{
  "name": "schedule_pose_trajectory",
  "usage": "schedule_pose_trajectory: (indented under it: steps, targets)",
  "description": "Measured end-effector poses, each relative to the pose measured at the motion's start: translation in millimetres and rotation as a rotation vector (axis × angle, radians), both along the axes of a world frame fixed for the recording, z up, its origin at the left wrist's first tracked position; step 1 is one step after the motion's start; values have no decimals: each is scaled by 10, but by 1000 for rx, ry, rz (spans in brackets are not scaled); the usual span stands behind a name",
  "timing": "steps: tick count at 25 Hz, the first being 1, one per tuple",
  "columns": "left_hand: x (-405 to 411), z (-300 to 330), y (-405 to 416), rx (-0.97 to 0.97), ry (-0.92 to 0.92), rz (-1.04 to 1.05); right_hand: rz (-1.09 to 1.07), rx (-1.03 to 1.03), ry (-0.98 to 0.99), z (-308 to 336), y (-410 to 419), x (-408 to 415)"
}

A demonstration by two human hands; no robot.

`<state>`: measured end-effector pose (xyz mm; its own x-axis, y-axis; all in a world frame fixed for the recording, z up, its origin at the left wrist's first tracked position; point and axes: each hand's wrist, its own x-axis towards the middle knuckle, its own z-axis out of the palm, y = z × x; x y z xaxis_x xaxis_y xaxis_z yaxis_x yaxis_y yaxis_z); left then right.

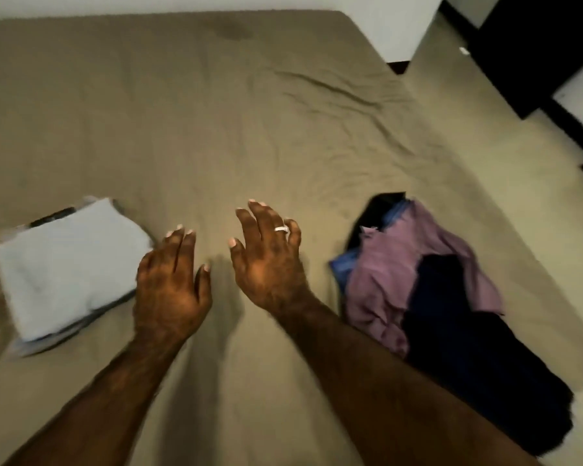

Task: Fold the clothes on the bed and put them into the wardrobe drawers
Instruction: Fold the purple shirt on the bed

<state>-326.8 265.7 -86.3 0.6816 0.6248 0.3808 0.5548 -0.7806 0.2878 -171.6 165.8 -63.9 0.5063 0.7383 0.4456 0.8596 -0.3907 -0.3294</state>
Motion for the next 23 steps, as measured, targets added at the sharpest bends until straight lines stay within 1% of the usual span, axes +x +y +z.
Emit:
schedule_pose_trajectory:
  steps: [1,3,6,7,8,9,11,13,16,17,18,20,21,23]
  targets:
    - [180,22,-151,-10,11,-19,-19,1,5,62,-206,123]
    - [965,110,-879,-11,-20,-128,-165,-26,29,108,-1134,702]
    - [1517,85,-1499,-54,-11,-196,-261,-66,27,42,-1929,1131]
    - [1778,39,-1789,-53,-10,-257,-306,-103,21,-16,-2304,1325]
    - [2098,-37,-2156,-80,14,-315,-369,-136,23,-109,-2742,1576]
    - [2205,-112,-2366,-117,52,-337,-394,-169,21,-167,-2986,1656]
    - [2441,-268,-2748,-197,157,-356,-440,-238,83,-317,-3441,1838]
    - [2761,-538,-3129,-287,281,-299,-487,-286,207,-568,-3892,2104]
    - [2961,-774,-3213,-475,372,-47,-466,-354,312,-866,-4151,2273]
    - [3064,-841,-3213,-502,381,32,-454,-367,347,-967,-4197,2343]
    - [3198,-920,-3214,-514,383,86,-462,-368,387,-1083,-4220,2434]
    - [3354,-946,-3084,-505,290,158,-497,-376,423,-1193,-4163,2556]
    - [3432,-945,-3006,-524,245,186,-527,-368,433,-1224,-4139,2622]
    - [3538,-1011,-2812,-617,210,243,-581,-382,487,-1309,-4080,2755]
